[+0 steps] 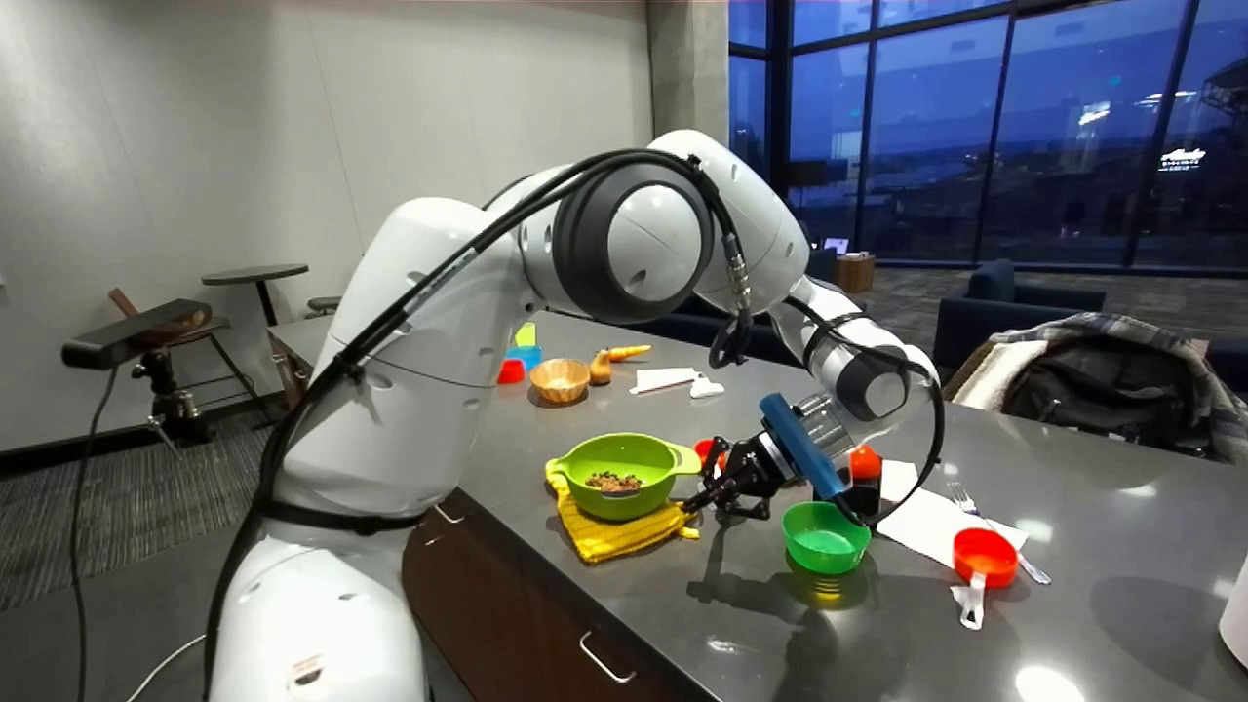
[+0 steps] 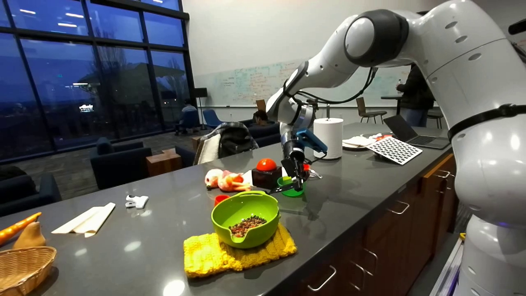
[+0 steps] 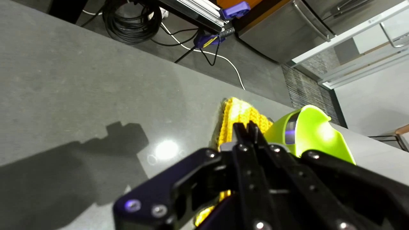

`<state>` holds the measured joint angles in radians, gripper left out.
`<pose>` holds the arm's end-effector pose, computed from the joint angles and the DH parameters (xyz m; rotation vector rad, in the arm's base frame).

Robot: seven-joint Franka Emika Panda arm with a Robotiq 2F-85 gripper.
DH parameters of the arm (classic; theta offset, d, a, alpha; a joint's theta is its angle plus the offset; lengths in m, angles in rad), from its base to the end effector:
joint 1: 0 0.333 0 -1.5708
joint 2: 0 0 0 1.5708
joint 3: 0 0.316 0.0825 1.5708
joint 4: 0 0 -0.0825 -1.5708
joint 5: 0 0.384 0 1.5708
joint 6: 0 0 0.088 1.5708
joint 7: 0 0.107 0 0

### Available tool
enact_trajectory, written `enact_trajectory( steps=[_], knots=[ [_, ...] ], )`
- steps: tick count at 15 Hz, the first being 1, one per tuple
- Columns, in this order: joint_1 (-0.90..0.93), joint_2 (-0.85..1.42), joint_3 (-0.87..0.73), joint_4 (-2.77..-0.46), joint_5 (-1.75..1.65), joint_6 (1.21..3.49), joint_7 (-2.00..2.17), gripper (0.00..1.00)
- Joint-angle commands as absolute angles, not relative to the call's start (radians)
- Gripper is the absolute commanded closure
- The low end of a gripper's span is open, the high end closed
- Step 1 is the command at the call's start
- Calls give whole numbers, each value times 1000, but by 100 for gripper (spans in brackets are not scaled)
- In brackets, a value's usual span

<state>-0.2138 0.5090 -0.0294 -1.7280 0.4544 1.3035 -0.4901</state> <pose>0.5504 -0.0782 0.2713 -2.2484 -0.1590 0.8589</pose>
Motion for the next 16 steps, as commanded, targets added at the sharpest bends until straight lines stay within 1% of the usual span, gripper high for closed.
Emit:
enact_trajectory(
  steps=[1,3,4,5,6,7,9,10,12,16],
  knots=[
    [-231,540,-27,-1714,457,1314,-508,99],
    [-235,555,-25,-1709,457,1315,-511,99],
    [-236,561,-24,-1706,455,1314,-510,95],
    [-236,564,-24,-1705,453,1312,-510,77],
    [-236,567,-23,-1703,453,1314,-510,70],
    [-236,567,-23,-1702,452,1315,-509,69],
    [-235,567,-22,-1701,450,1316,-509,59],
    [-234,566,-22,-1700,449,1315,-507,52],
    [-233,568,-21,-1696,448,1316,-508,40],
    [-228,557,-21,-1699,443,1326,-502,12]
  ],
)
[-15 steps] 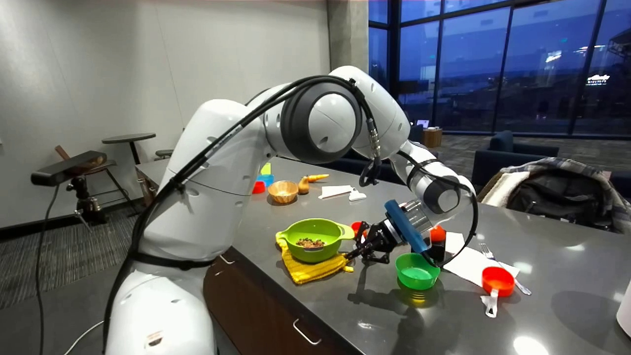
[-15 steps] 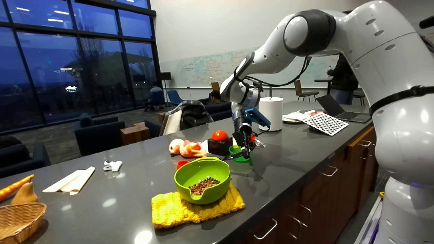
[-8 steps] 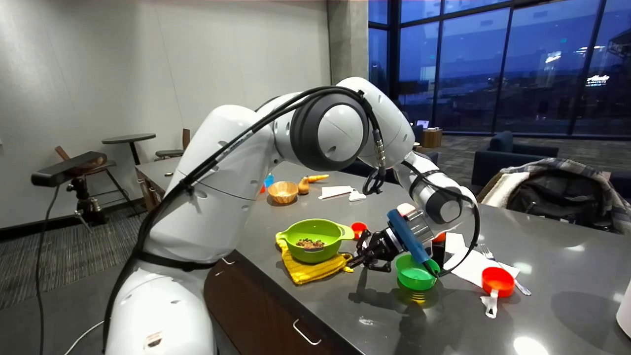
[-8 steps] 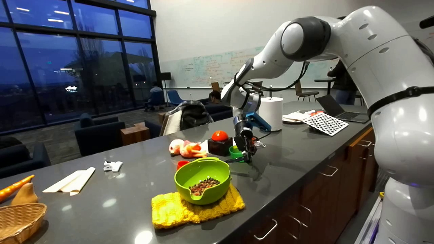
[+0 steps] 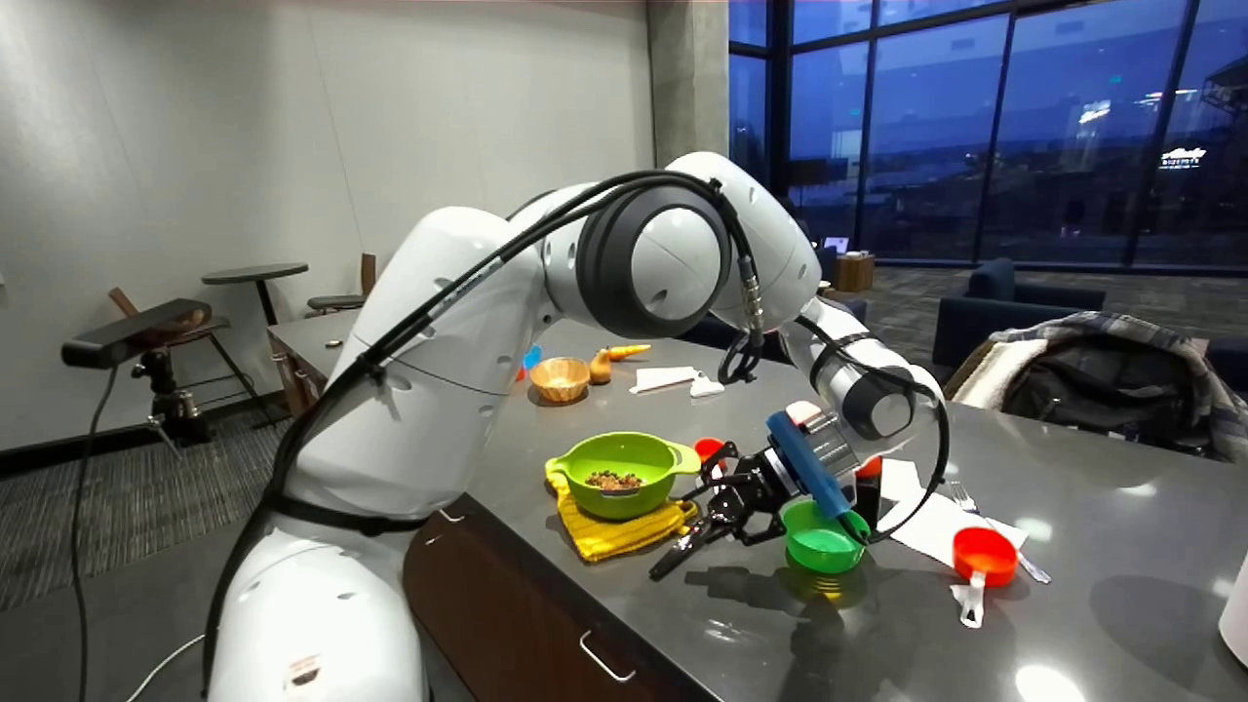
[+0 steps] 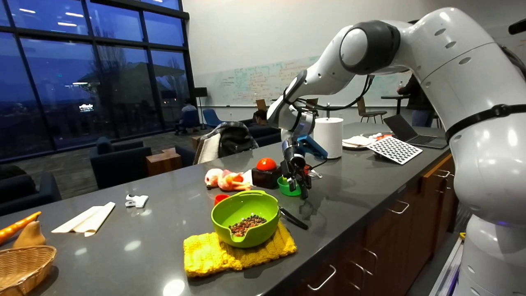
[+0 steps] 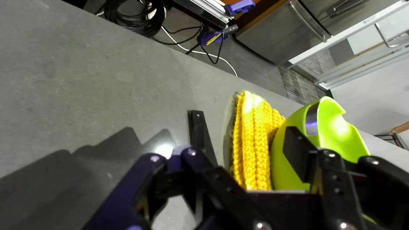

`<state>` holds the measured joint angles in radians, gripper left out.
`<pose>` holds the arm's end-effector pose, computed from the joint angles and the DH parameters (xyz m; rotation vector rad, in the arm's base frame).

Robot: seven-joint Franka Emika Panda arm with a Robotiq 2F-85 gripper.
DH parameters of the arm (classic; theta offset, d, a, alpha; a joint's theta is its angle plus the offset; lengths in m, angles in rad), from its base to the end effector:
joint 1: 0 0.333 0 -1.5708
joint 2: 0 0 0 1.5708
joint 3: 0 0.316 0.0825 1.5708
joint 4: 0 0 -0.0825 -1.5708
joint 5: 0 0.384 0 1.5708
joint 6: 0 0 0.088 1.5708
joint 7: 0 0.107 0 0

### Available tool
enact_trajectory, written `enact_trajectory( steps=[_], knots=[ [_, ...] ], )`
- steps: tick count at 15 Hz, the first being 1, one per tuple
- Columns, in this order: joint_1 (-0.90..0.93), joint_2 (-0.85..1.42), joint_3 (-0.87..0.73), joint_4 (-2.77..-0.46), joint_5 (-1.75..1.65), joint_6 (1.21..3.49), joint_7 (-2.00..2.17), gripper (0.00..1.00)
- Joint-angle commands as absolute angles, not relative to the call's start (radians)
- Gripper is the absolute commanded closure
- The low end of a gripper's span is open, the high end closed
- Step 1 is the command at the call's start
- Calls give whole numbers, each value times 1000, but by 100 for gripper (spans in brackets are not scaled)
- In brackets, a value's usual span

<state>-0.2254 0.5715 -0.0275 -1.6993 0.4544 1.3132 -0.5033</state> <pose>0.5547 -0.0851 0.2454 -2.2294 -0.1487 0.8721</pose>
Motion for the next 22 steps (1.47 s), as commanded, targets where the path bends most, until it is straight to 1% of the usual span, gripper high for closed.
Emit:
enact_trajectory(
  steps=[1,3,7,13,22],
  knots=[
    [-223,546,-23,-1708,440,1347,-503,3],
    [-200,507,-30,-1736,407,1424,-482,0],
    [-160,447,-30,-1765,325,1562,-428,0],
    [-103,355,-30,-1791,212,1704,-307,0],
    [-73,235,-38,-1847,110,1922,-135,0]
  ],
)
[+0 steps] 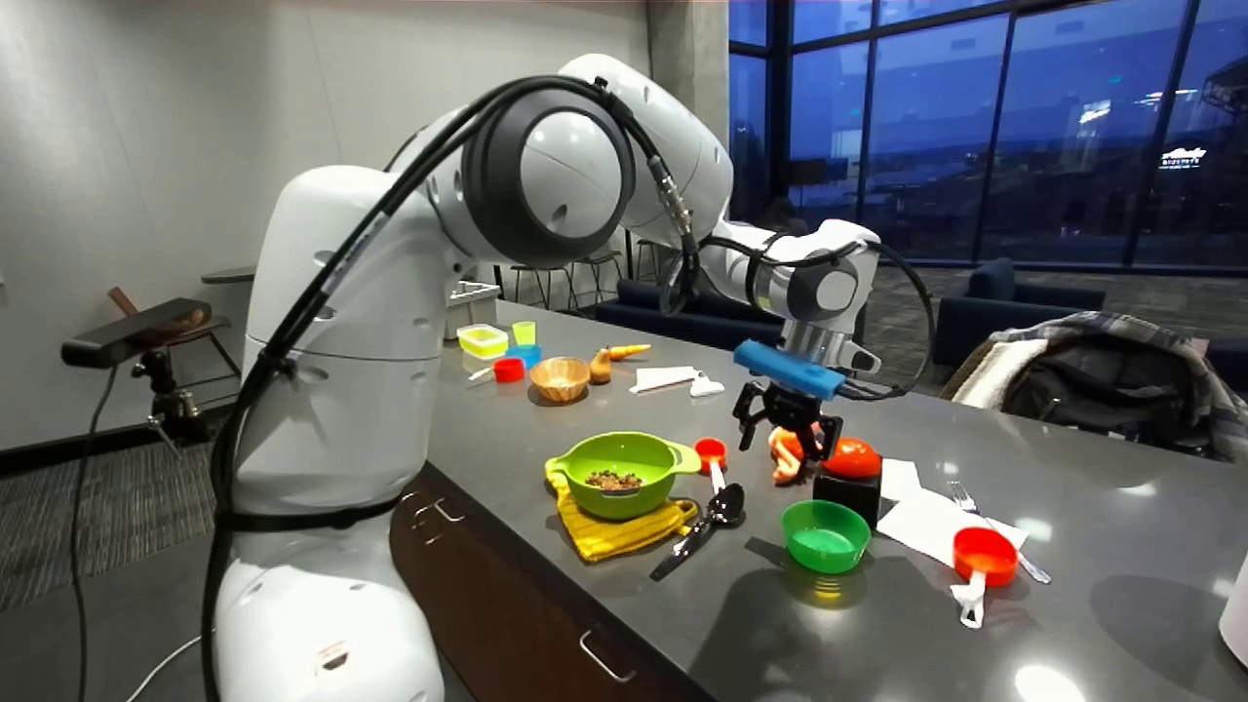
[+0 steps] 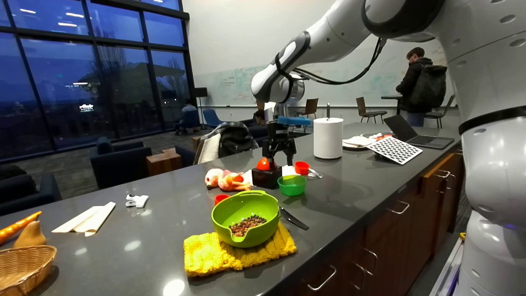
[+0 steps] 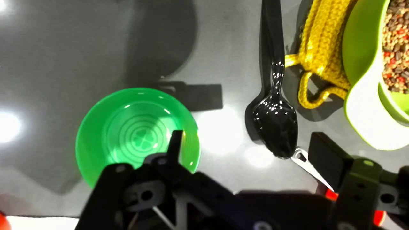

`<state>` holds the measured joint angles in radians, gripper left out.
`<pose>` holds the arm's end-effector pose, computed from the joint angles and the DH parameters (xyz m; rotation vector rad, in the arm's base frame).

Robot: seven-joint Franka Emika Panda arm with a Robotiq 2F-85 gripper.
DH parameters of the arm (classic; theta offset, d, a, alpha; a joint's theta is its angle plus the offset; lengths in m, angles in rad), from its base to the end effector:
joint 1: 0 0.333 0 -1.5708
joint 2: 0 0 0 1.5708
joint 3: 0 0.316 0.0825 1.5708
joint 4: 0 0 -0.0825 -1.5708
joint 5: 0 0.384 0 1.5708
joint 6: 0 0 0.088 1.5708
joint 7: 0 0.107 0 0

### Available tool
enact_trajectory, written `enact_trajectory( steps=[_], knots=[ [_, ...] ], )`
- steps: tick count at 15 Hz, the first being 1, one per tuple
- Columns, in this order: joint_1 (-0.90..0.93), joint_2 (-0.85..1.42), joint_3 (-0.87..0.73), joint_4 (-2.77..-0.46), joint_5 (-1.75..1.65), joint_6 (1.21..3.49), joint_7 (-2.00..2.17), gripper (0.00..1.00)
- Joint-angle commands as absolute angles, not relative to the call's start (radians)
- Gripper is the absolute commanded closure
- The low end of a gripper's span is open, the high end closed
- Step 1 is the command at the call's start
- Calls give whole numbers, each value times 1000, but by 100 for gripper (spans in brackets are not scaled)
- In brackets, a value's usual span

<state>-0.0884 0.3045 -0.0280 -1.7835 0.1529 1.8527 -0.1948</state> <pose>0.6065 -0.0578 0.3678 -2.9577 -0.0277 0.3141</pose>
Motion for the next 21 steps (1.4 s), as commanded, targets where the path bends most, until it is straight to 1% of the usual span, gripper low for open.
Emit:
enact_trajectory(
  steps=[1,6,11,21],
  knots=[
    [-72,224,-39,-1854,99,1940,-120,0],
    [-61,181,-40,-1887,46,2030,-39,0],
    [-48,149,-39,-1910,-9,2073,27,0],
    [9,90,-3,-1893,-24,1978,101,0]
  ],
)
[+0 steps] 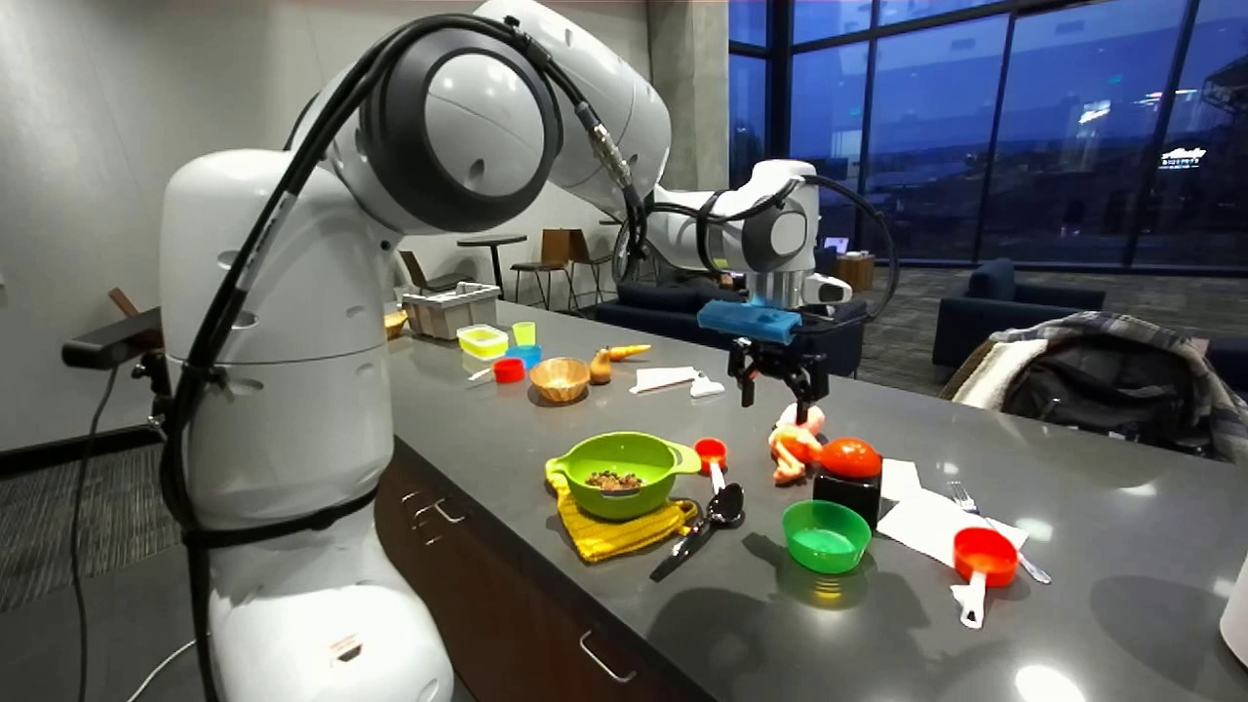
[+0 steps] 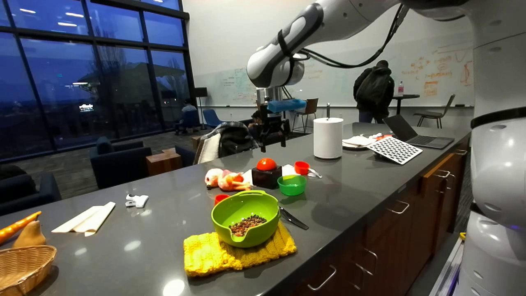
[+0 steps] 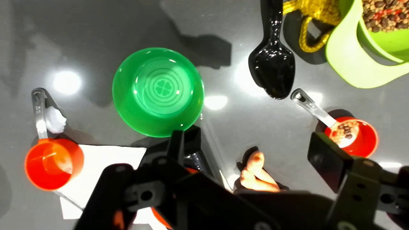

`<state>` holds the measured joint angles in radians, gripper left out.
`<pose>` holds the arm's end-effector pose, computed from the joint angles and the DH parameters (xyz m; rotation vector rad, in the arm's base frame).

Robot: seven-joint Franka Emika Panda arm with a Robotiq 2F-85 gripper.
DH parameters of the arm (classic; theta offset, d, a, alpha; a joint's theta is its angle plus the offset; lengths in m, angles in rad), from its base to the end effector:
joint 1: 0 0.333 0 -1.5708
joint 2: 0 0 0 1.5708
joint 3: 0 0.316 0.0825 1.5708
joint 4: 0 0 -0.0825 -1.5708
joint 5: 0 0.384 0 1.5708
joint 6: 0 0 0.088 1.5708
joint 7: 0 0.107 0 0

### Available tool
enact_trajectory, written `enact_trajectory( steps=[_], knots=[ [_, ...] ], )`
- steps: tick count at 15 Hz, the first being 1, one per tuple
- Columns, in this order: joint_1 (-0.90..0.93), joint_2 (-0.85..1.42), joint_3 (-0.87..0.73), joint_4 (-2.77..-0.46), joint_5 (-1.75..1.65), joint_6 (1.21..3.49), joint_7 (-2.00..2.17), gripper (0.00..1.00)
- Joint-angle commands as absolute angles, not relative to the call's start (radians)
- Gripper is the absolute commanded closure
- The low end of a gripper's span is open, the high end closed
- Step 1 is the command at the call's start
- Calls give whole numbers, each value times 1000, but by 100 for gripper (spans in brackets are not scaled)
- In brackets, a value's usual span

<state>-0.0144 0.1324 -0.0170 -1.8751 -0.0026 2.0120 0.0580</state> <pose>0.5945 -0.0185 0.4411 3.1340 -0.1382 0.0072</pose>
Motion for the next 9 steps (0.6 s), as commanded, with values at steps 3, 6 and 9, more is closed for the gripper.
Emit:
enact_trajectory(
  steps=[3,6,9],
  knots=[
    [33,83,16,-1887,-25,1958,121,0],
    [59,82,38,-1874,-24,1945,138,0],
    [80,85,56,-1861,-32,1929,133,0]
  ],
)
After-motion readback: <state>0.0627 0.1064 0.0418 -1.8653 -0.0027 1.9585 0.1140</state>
